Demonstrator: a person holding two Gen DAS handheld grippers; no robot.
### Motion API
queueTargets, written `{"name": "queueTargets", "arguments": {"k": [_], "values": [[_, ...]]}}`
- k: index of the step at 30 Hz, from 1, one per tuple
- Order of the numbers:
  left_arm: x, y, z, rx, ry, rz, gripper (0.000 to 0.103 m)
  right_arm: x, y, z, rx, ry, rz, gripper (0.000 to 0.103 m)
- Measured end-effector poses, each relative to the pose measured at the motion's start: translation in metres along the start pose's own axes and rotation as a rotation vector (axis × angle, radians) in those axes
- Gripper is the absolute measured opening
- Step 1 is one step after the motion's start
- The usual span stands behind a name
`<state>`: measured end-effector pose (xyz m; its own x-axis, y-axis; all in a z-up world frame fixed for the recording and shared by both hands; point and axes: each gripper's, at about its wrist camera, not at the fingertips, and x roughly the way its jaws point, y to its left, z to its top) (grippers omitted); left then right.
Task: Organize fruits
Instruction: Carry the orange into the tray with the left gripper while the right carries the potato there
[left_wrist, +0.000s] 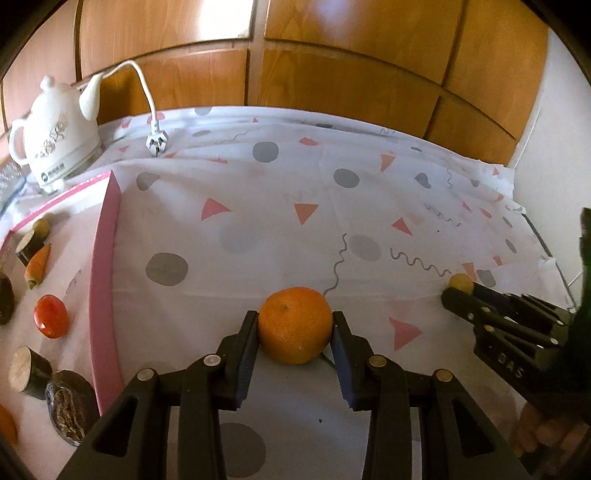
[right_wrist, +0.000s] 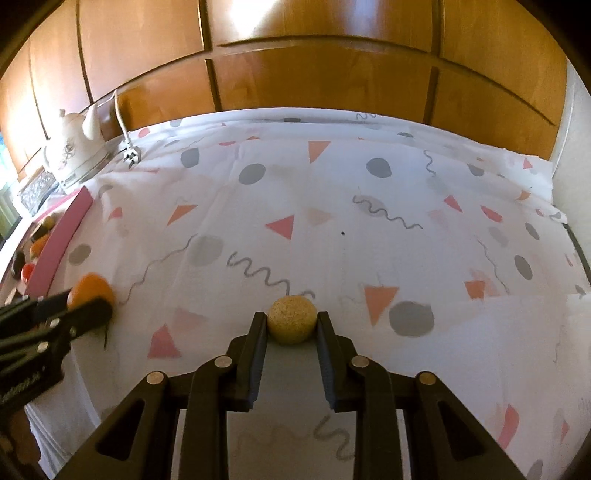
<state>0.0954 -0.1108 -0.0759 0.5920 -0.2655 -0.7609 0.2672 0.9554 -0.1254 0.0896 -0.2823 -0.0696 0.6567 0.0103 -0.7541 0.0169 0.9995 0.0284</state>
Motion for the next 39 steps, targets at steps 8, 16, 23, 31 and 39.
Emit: {"name": "queueTargets", "arguments": {"k": [8,16,23,31,39], "values": [[0.0047,-0.0072,-0.0063,0.055,-0.034,0.043,0.039,-0.0014,-0.0056,-0.0033,0.035,-0.019,0.016,0.027],[0.0058,-0.0056,-0.0077,0.05,-0.046,0.034,0.039,-0.0004,-0.0068,-0.0047,0.046,-0.023,0.027,0.027],[0.0051,-0.0058,-0.0084,0.051,-0.049,0.034,0.039,0.0001,-0.0063,-0.0046,0.044,-0.023,0.026,0.027],[0.0053,-0.0066,-0.0088,0.055,-0.052,0.038,0.039,0.0002,-0.0065,-0.0045,0.038,-0.023,0.017,0.027],[0.0041,-0.0076,-0.0075,0.064,-0.046,0.044,0.039,-0.0001,-0.0049,-0.0047,0.033,-0.024,0.01,0.027]]}}
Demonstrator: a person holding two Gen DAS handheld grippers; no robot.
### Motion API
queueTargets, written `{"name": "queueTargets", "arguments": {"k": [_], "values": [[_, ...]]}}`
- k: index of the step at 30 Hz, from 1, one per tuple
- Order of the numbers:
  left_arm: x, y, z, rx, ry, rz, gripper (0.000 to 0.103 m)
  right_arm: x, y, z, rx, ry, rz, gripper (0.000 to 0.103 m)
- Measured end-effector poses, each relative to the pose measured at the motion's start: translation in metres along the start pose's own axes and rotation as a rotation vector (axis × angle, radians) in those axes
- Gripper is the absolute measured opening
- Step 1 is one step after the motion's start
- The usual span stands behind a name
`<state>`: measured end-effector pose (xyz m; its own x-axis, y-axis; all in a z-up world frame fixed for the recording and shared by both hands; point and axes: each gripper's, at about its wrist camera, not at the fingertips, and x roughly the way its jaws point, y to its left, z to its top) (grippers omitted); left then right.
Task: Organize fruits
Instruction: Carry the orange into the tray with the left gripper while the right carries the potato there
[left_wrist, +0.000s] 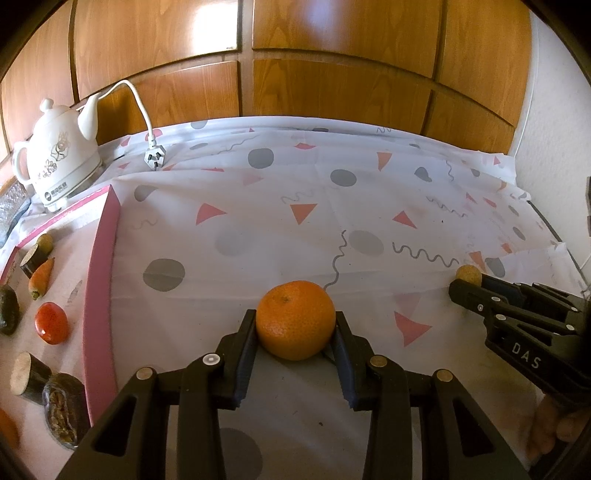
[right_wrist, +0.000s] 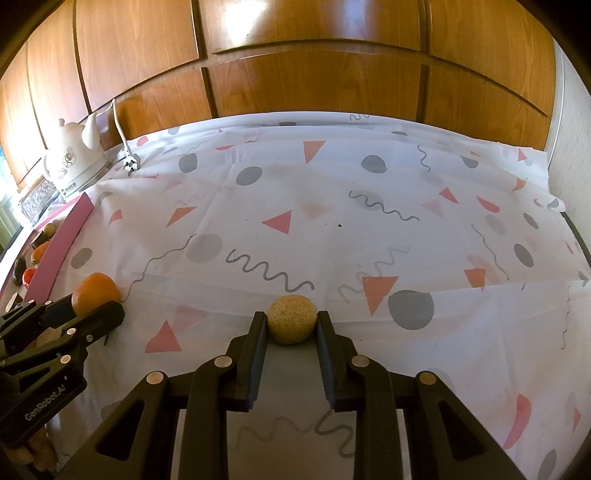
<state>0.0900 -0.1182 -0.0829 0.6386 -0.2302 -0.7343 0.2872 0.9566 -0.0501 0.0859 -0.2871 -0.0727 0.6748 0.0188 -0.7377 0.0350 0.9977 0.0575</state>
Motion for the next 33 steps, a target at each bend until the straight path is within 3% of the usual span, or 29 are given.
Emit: {"name": "queueTargets", "arguments": {"k": [8,17,25,33], "values": [[-0.011,0.002,0.004,-0.027,0.03,-0.019,0.038,0.0,0.002,0.0,-0.011,-0.001,-0.015,0.027],[-0.062,0.011,0.013,-0.021,-0.051,-0.028,0.038,-0.001,0.007,0.002,-0.031,0.007,-0.037,0.026],[-0.099,0.062,0.014,-0.112,-0.11,0.094,0.038,-0.008,0.028,0.015,-0.052,0.003,0.002,0.026],[-0.118,0.13,-0.002,-0.252,-0.124,0.227,0.038,-0.025,0.1,0.042,-0.166,-0.033,0.188,0.026]]}}
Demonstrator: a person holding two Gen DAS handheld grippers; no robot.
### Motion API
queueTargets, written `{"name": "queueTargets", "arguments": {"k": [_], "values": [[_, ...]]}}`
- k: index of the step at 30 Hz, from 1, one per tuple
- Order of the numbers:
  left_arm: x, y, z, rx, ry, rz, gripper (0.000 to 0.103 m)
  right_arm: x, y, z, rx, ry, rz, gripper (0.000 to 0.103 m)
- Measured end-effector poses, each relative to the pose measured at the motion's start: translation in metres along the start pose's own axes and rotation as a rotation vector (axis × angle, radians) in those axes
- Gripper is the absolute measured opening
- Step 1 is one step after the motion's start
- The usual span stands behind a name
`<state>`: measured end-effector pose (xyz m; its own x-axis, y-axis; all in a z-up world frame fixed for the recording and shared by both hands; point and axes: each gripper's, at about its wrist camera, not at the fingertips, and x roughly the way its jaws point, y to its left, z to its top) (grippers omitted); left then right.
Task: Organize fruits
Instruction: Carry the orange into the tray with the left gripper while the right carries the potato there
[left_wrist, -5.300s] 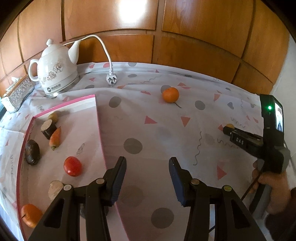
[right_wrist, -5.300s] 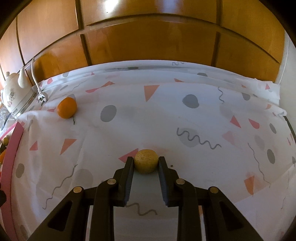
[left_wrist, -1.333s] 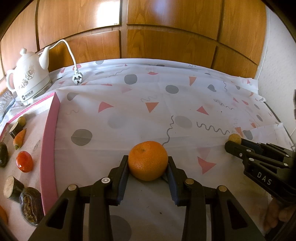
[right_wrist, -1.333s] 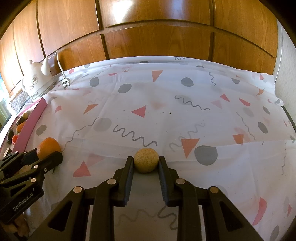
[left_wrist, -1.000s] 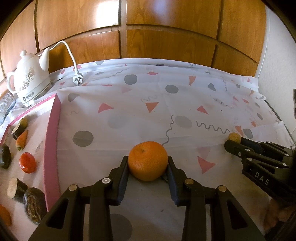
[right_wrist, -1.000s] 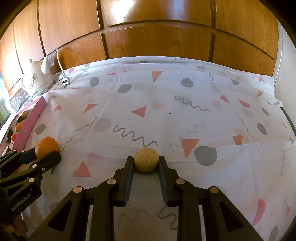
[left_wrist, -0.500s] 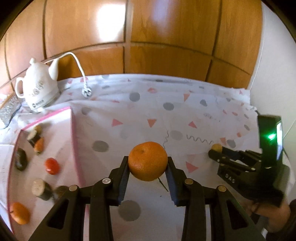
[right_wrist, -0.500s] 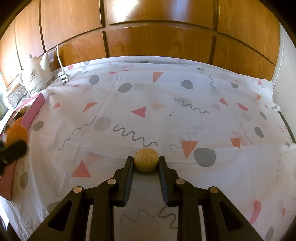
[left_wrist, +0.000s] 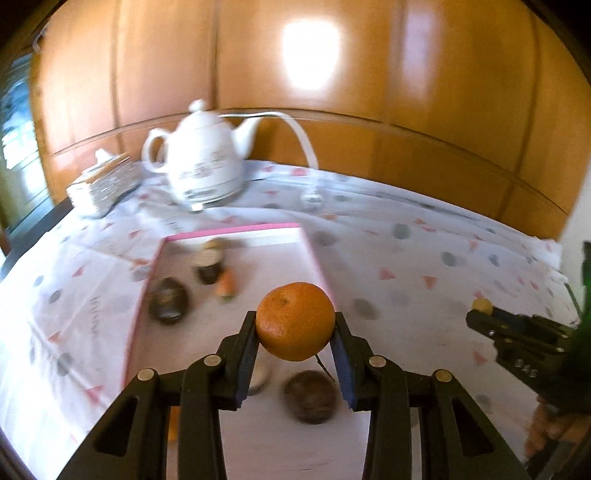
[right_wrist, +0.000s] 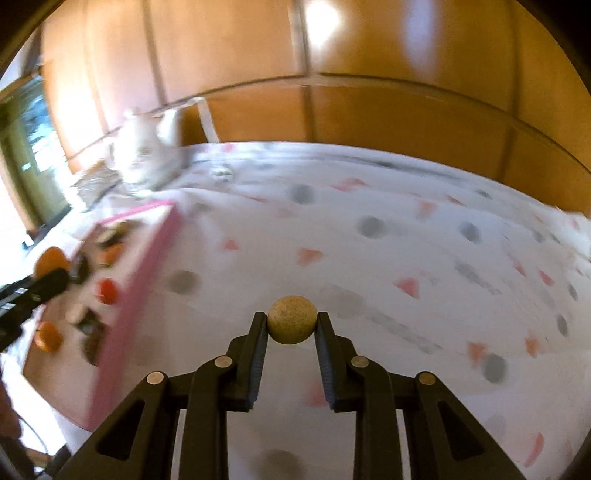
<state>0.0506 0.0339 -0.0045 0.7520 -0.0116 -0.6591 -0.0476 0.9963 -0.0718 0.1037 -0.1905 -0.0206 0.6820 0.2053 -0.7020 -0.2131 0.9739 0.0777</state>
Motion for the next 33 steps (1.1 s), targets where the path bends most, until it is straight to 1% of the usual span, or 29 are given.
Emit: {"name": "queueTargets", "arguments": {"k": [3,8,11,15,25,33], "values": [[-0.001,0.021,-0.005,-0.035,0.002,0.04,0.039,0.005,0.03,0.014,-0.045,0.003,0.081,0.026],[0.001,0.047,-0.015,-0.088,0.019,0.081,0.039,0.014,0.078,0.03,-0.103,0.018,0.182,0.026],[0.002,0.058,-0.018,-0.118,0.025,0.093,0.039,0.02,0.101,0.037,-0.133,0.026,0.224,0.026],[0.004,0.068,-0.018,-0.144,0.023,0.099,0.039,0.03,0.125,0.047,-0.156,0.042,0.258,0.026],[0.008,0.072,-0.019,-0.159,0.033,0.101,0.039,0.058,0.161,0.06,-0.194,0.085,0.277,0.026],[0.011,0.076,-0.019,-0.163,0.036,0.115,0.04,0.074,0.175,0.066,-0.204,0.101,0.279,0.026]]}}
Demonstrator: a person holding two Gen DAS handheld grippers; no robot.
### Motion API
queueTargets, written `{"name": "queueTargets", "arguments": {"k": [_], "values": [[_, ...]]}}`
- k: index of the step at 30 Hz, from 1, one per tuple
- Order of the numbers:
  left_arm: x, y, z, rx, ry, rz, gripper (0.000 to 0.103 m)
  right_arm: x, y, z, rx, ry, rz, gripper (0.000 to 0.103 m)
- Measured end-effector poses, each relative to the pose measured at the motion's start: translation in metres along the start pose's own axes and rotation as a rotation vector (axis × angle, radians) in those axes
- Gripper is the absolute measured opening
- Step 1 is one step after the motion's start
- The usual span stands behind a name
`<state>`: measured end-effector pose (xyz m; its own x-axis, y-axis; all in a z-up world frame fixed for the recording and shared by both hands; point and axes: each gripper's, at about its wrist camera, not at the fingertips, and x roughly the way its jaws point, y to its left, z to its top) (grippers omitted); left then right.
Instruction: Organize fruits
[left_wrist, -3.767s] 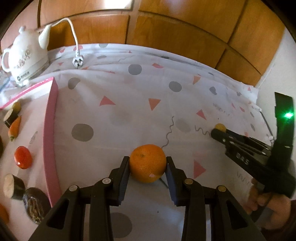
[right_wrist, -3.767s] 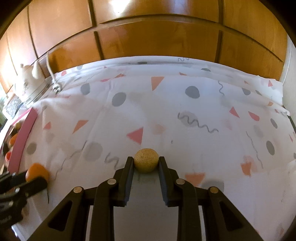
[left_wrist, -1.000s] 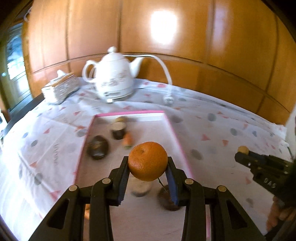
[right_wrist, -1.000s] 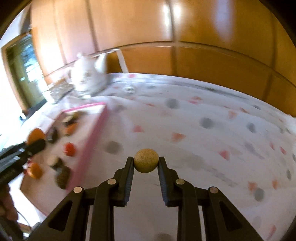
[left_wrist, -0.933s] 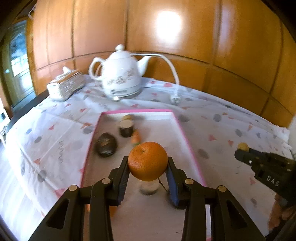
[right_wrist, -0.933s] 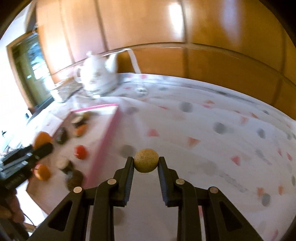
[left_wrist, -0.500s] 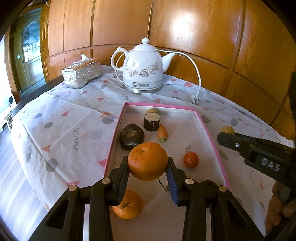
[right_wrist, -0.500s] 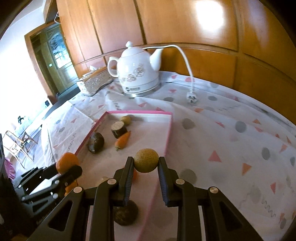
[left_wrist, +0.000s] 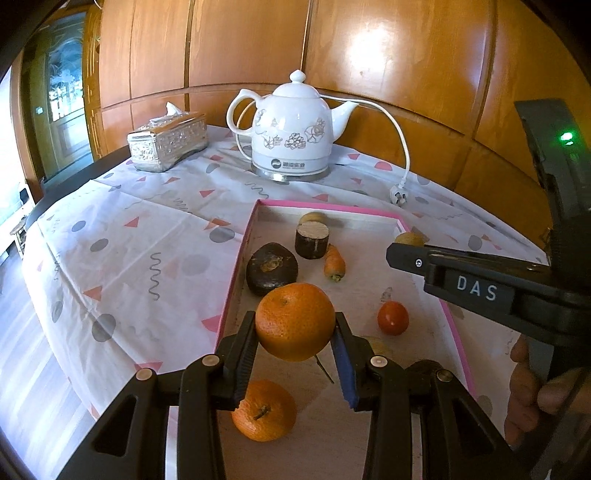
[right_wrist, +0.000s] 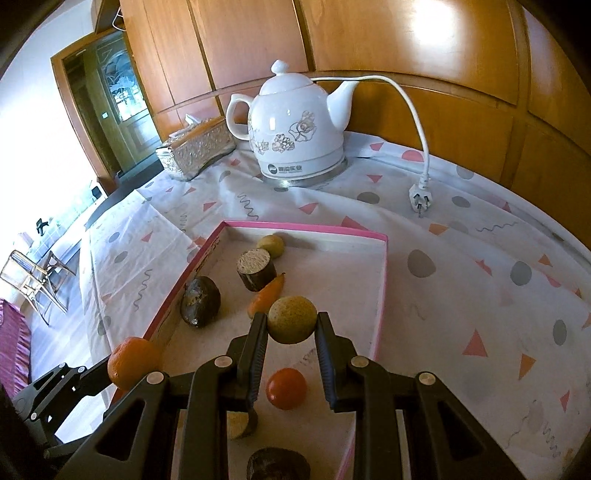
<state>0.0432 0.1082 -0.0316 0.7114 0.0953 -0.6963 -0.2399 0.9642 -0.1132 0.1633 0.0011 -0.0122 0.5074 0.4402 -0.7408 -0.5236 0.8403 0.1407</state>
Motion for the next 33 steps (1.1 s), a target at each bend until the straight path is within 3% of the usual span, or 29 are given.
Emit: {"name": "queueTargets", "arguments": {"k": [2,5,14,18,22,26,33], "values": [[0.001,0.0,0.0,-0.003,0.002,0.001,0.041,0.004,0.0,0.0,0.003,0.009,0.003,0.026],[-0.001,-0.001,0.001,0.0,-0.015,0.007,0.053,0.01,-0.001,-0.001,0.009,0.024,0.007,0.027],[-0.004,-0.003,0.0,0.006,-0.023,0.011,0.053,0.012,-0.003,-0.007,0.029,0.031,0.01,0.028],[-0.007,-0.005,-0.001,0.01,-0.026,0.013,0.058,0.008,-0.003,-0.009,0.035,0.026,0.009,0.028],[-0.012,-0.006,-0.001,0.011,-0.039,0.011,0.062,-0.002,-0.001,-0.011,0.035,0.005,0.0,0.029],[-0.019,-0.007,-0.002,0.015,-0.057,0.018,0.068,-0.019,0.001,-0.014,0.023,-0.04,-0.039,0.035],[-0.039,-0.012,-0.007,0.037,-0.097,0.03,0.087,-0.057,0.0,-0.035,0.022,-0.125,-0.132,0.043]]}}
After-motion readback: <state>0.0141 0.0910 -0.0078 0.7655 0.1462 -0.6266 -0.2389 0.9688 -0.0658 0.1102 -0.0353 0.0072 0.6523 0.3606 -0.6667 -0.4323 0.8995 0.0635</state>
